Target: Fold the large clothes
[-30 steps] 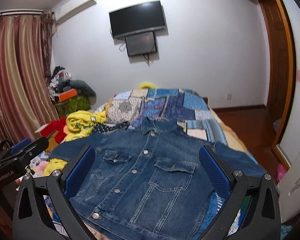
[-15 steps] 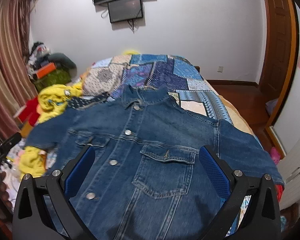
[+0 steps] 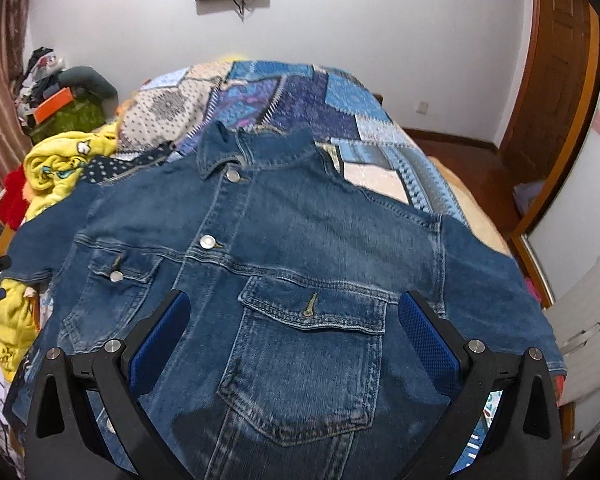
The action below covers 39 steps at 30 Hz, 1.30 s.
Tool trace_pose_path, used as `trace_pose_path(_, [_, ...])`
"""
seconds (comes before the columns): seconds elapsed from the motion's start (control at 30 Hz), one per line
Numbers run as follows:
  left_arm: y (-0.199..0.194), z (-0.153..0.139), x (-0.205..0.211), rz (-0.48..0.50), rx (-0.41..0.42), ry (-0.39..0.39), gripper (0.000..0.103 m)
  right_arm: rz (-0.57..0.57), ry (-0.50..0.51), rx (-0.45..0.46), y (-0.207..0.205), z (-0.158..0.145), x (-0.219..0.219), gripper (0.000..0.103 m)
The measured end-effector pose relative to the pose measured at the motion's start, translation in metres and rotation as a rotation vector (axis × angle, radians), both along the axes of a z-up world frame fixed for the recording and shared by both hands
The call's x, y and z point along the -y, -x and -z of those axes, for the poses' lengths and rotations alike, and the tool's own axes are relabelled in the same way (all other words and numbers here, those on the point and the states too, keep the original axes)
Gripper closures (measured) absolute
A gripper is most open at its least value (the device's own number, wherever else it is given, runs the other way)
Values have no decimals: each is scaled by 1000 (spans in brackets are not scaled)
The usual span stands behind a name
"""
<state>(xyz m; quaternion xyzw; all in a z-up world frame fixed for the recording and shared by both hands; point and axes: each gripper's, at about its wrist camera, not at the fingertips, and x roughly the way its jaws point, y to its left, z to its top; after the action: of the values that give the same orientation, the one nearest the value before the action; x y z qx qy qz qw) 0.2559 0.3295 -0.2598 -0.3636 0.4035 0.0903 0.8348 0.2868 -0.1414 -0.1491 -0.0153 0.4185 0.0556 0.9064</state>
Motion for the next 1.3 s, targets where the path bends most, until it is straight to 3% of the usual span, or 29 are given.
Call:
trace_pose_path(0.1, [-10,20,-25,-29,6,120,12,12,-11,-24,-7,4,0,0])
trace_pose_path(0.23, [-18,43,-54,-98,-9,194,21,21,-11,-32,-11,6,-1,0])
trace_pose_path(0.3, [-20,53,-63,-130,-21,216,25,19,-11,-38,-11,6,-1,0])
trace_pose_path(0.47, [-29,64,-73,-158,-54,182,50,10,-11,-45,-12,7,-4,0])
trace_pose_path(0.53, [-30,62,-74,-168,-61,156,57,8,-13,-41,-12,6,-4,0])
trace_pose_path(0.57, [-31,57,-72,-170,-65,124,66,9,-14,-36,-11,4,-4,0])
trace_pose_path(0.67, [-38,34,-63,-169,-85,-30,82,7,-20,-30,-11,1,-3,0])
trace_pose_path(0.77, [-43,1,-49,-163,-69,-163,88,8,-24,-12,-8,-4,1,0])
trace_pose_path(0.9, [-49,-34,-33,-149,-51,-268,92,21,-44,4,-4,-11,9,0])
trace_pose_path(0.93, [-51,-44,-26,-136,-31,-296,97,25,-53,8,-3,-14,12,0])
trace_pose_path(1.07, [-60,-87,8,-76,57,-424,97,40,-75,28,2,-21,22,0])
trace_pose_path(1.2, [-69,-126,65,57,151,-495,97,56,-94,44,7,-27,33,0])
trace_pose_path(1.3, [-82,-139,115,181,198,-501,97,70,-121,59,12,-31,42,0])
